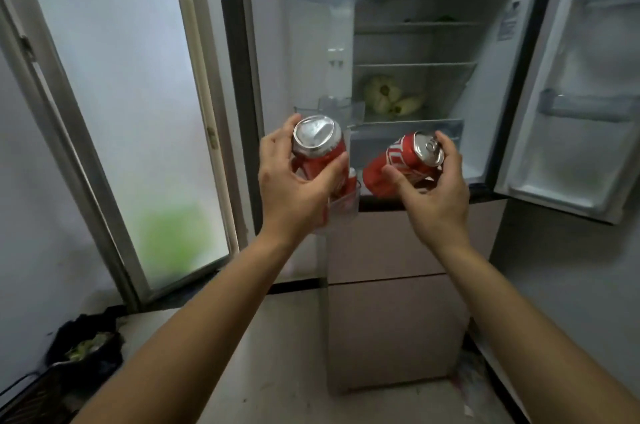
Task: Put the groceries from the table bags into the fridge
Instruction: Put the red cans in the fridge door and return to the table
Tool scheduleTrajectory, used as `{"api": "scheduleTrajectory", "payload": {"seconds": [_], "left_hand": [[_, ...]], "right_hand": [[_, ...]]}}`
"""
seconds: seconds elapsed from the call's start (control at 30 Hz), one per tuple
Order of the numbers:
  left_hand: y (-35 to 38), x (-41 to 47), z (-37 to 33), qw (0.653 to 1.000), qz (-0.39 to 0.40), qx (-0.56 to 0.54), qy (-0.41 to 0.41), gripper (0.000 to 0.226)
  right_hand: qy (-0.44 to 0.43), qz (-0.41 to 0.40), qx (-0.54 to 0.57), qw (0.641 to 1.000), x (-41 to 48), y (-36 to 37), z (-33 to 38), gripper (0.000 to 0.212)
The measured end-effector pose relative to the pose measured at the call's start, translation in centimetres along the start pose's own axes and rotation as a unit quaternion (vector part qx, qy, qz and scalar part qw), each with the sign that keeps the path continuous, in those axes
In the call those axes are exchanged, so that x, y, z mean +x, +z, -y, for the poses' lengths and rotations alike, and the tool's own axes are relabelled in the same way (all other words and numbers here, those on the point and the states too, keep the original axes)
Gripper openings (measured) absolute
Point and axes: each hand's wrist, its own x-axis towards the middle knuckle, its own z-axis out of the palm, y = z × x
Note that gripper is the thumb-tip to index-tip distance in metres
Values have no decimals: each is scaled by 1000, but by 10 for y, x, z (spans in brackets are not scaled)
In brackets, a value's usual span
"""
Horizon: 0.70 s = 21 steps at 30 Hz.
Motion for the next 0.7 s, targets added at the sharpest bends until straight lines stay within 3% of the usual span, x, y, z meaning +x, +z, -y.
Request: {"api": "scheduleTrajectory", "payload": {"seconds": [0.17,0.33,0.53,0.7], "left_hand": [[42,91,2,996,-29,36,80,78],[73,149,10,993,-60,85,59,75],[97,172,18,979,-59,188,44,56],[106,186,31,948,-54,312,-11,56]], "right_hand": [[-49,-33,30,998,106,17,-4,80],[-71,-29,66,995,195,40,-21,82],[-57,74,97,991,255,74,-52,84],[-99,189,111,971,274,100,-71,70]]}}
